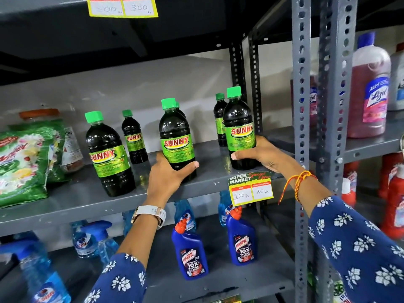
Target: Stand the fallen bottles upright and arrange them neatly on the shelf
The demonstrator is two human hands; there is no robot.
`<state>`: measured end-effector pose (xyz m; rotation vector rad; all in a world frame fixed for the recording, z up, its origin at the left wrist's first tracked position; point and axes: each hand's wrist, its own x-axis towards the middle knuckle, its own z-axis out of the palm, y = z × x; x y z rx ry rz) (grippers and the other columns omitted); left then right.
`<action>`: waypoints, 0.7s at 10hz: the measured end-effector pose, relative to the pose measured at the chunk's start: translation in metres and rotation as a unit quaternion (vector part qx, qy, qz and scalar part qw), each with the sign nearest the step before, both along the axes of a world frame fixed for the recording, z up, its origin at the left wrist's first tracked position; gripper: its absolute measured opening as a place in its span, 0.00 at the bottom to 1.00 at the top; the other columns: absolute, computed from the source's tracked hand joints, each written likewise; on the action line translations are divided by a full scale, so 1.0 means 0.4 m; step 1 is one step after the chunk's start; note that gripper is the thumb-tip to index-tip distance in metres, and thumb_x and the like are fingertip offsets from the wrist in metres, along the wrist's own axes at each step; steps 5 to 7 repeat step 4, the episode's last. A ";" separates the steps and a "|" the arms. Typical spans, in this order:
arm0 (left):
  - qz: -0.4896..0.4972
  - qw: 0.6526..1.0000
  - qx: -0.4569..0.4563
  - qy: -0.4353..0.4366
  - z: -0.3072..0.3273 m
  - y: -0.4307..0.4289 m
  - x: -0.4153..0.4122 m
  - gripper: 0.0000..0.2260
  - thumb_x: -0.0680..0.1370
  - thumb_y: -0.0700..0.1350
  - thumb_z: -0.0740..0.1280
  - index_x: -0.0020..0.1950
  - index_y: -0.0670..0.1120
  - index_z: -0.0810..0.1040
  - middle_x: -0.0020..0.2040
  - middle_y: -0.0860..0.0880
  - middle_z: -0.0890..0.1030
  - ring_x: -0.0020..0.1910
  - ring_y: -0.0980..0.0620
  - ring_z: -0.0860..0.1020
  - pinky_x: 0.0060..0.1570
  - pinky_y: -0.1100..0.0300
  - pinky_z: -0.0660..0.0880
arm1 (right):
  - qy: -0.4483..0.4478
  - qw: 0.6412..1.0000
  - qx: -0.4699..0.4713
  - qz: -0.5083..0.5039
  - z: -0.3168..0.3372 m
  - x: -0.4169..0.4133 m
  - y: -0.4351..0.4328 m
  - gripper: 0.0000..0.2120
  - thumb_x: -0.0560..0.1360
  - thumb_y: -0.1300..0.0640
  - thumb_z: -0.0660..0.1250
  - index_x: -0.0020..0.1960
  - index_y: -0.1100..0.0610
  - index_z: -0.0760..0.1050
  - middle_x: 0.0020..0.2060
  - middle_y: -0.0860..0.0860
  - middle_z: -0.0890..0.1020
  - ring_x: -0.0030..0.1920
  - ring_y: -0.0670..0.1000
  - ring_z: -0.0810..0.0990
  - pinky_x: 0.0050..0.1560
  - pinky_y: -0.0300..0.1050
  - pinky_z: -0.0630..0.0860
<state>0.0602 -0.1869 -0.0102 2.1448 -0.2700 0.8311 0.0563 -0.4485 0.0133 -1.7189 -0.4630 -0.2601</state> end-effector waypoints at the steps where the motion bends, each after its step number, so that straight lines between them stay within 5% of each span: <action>1: -0.010 1.000 -0.002 0.014 0.006 -0.001 0.000 0.36 0.62 0.67 0.72 0.61 0.46 0.69 0.50 0.51 0.77 0.47 0.51 0.76 0.45 0.60 0.72 | 0.002 1.000 0.012 -0.002 0.001 0.005 -0.001 0.17 0.62 0.64 0.76 0.49 0.52 0.78 0.49 0.53 0.83 0.52 0.52 0.81 0.53 0.43 0.75; 3: -0.019 0.999 -0.012 0.038 0.010 -0.005 -0.006 0.37 0.62 0.67 0.72 0.62 0.45 0.68 0.52 0.50 0.78 0.48 0.51 0.76 0.46 0.60 0.70 | 0.008 0.998 0.046 0.034 0.012 -0.009 -0.003 0.21 0.61 0.58 0.75 0.53 0.55 0.76 0.49 0.53 0.83 0.51 0.50 0.82 0.52 0.40 0.76; 4: -0.030 0.999 -0.026 0.033 0.010 -0.014 -0.036 0.40 0.60 0.68 0.71 0.62 0.45 0.65 0.51 0.52 0.76 0.46 0.54 0.74 0.41 0.69 0.69 | 0.021 0.974 0.228 -0.008 -0.007 -0.026 -0.004 0.30 0.64 0.50 0.70 0.63 0.61 0.69 0.57 0.57 0.80 0.58 0.53 0.78 0.60 0.49 0.73; 7: -0.030 0.999 -0.026 0.033 0.010 -0.014 -0.036 0.40 0.60 0.68 0.71 0.62 0.45 0.65 0.51 0.52 0.76 0.46 0.54 0.74 0.41 0.69 0.69 | 0.021 0.974 0.228 -0.008 -0.007 -0.026 -0.004 0.30 0.64 0.50 0.70 0.63 0.61 0.69 0.57 0.57 0.80 0.58 0.53 0.78 0.60 0.49 0.73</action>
